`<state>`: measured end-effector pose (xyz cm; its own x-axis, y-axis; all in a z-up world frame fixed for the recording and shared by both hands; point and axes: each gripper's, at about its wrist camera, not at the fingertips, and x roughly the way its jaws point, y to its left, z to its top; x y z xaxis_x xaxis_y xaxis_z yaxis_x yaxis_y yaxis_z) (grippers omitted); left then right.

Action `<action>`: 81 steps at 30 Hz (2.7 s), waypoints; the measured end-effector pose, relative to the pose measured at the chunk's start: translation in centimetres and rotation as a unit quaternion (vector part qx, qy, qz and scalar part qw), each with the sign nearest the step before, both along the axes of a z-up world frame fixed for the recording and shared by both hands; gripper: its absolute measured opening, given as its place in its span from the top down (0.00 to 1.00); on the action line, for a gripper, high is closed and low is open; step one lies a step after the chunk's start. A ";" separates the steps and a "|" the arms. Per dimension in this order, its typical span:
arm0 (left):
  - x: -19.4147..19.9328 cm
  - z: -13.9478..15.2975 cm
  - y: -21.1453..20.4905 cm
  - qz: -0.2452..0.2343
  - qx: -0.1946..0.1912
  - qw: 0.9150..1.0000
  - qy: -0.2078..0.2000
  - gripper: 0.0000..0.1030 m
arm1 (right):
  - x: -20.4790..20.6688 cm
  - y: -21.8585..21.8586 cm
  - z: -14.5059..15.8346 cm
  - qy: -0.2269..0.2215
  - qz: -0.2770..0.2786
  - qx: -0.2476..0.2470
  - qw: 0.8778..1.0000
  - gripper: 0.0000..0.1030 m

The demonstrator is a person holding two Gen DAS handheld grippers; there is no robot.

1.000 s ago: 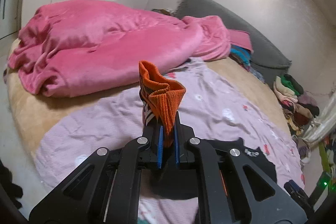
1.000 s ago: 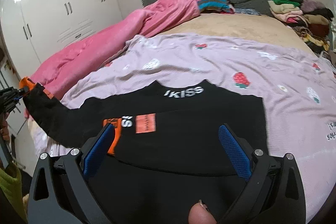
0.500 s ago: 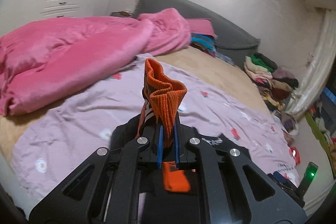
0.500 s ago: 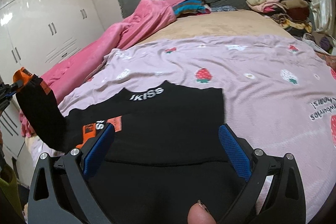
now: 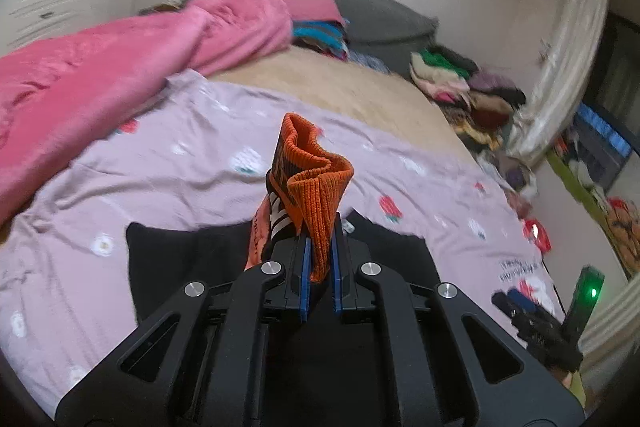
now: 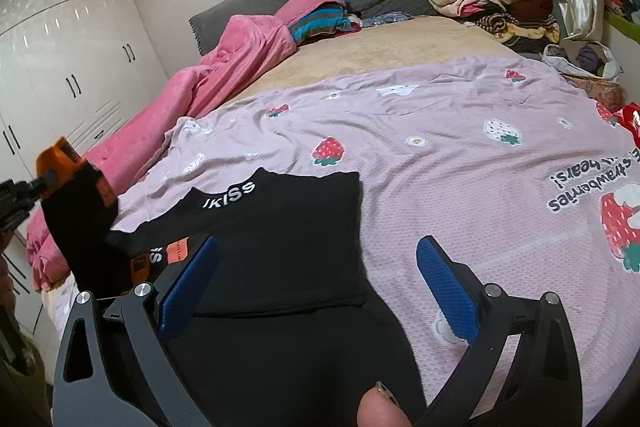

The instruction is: Fold small clothes

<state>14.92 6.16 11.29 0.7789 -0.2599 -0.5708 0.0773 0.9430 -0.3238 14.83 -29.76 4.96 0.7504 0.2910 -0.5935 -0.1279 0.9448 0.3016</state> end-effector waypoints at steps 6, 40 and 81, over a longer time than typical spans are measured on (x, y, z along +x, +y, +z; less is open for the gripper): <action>1.6 -2.7 -4.3 -0.057 0.009 0.998 0.031 0.98 | 0.0 -1.1 -0.3 0.003 -0.014 0.005 1.000 0.04; 3.6 -8.8 -3.9 -0.052 0.079 0.990 0.102 0.16 | 2.3 5.9 -5.2 0.096 0.106 -0.009 0.990 0.24; 4.4 -10.6 0.8 -0.004 0.046 0.990 0.133 0.16 | 7.8 6.8 -0.8 0.002 0.122 -0.139 0.983 0.87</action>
